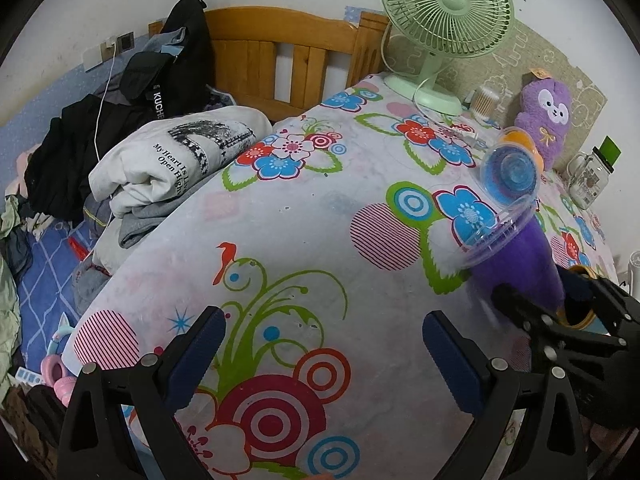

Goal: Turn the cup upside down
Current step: 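Move the right gripper to the purple cup and close on it, then lift the purple cup off the sheet with the right gripper, then close the left gripper on the purple cup while the right gripper releases it, then rotate the held purple cup with the left gripper until its base faces up, then lower the inverted purple cup onto the sheet and open the left gripper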

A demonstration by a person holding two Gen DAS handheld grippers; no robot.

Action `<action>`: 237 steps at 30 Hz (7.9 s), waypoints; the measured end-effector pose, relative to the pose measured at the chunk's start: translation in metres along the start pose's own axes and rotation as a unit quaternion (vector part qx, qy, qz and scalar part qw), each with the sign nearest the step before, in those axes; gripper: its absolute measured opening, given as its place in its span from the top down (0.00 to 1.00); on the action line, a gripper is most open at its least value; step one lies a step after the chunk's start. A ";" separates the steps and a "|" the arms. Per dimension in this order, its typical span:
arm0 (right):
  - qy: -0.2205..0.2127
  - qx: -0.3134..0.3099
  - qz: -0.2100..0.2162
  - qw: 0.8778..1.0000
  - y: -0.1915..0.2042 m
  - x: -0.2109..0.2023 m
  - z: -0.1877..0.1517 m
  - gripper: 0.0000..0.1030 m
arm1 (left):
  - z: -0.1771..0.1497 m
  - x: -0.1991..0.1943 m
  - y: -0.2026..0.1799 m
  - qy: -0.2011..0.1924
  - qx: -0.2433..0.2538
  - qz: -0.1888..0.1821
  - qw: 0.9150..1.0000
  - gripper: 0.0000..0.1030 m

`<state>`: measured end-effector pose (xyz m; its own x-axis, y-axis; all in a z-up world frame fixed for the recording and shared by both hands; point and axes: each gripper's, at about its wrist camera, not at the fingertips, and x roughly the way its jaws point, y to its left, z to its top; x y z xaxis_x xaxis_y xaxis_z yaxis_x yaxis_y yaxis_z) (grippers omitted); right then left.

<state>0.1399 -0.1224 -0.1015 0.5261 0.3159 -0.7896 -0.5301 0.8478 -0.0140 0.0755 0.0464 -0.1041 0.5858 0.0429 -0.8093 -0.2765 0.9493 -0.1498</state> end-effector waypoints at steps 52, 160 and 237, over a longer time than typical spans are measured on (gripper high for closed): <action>-0.079 0.152 -0.054 0.984 0.011 -0.121 -0.123 0.23 | -0.068 -0.080 -0.059 -0.030 0.073 -0.017 0.997 0.03; -0.064 0.285 -0.109 0.950 -0.091 -0.143 -0.192 0.20 | -0.092 -0.079 -0.151 -0.026 0.164 -0.050 0.985 0.38; -0.093 0.195 -0.133 0.967 -0.059 -0.156 -0.138 0.20 | -0.044 -0.122 -0.135 -0.093 0.143 -0.098 0.981 0.46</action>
<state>-0.0031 -0.2809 -0.0621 0.7388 0.1045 -0.6658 -0.0868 0.9944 0.0597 0.0074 -0.1011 -0.0100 0.7423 -0.1184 -0.6596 0.0641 0.9923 -0.1059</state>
